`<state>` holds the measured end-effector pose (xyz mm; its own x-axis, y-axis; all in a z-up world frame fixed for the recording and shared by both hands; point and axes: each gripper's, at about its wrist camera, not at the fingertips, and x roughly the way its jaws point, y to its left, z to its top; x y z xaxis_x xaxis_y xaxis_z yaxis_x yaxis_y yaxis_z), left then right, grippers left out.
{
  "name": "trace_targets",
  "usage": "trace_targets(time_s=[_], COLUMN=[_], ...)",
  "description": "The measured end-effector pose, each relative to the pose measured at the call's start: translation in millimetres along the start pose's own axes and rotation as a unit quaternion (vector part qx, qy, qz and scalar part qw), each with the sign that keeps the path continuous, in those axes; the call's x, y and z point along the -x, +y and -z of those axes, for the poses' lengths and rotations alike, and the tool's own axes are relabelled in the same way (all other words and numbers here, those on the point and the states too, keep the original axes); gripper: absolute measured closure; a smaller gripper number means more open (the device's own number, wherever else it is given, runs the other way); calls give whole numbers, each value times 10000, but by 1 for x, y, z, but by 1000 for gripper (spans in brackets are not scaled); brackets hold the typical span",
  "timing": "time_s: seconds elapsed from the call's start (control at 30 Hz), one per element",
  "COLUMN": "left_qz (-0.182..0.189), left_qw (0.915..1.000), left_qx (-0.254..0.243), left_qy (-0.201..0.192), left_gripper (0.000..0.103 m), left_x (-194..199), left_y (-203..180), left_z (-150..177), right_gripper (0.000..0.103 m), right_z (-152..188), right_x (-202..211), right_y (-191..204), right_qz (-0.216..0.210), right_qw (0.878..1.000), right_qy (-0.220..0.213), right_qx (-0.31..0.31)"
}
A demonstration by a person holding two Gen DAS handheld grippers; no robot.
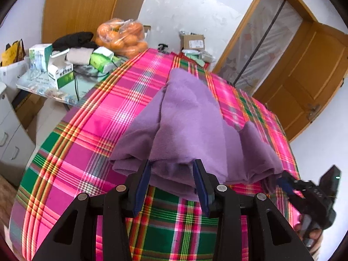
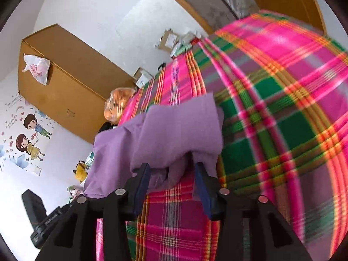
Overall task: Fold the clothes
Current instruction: 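Grasp a towel corner with the right gripper while the left gripper holds another corner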
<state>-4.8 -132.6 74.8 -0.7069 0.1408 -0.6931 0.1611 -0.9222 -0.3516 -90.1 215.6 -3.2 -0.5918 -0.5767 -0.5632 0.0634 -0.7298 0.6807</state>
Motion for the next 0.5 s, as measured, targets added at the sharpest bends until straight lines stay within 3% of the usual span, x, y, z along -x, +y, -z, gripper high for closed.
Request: trace_targets(time_s=[0.1,0.2,0.37,0.5], left_qz=[-89,4,190,206], left_qw=[9994,9991,9979,9937], left_qx=[-139,-263,-614,-1047], left_qy=[-290,-330,11,348], left_gripper=[61,61,61,61], left_x=[14,16,-5,-31], left_y=[-6,-15,-41,-65], left_z=[-2,-4,4,15], right_gripper=[56,53,50,49], right_z=[2,-1,-11,-15], right_x=[-14,-15,-13,-24], right_y=[-7,-12,-26,-35], right_qz=[-202,-386,-641,-435], right_qw=[9994,9986,9944,9934], right_qy=[194,55,-177,-63], right_qx=[-189,-363,-823,-1055])
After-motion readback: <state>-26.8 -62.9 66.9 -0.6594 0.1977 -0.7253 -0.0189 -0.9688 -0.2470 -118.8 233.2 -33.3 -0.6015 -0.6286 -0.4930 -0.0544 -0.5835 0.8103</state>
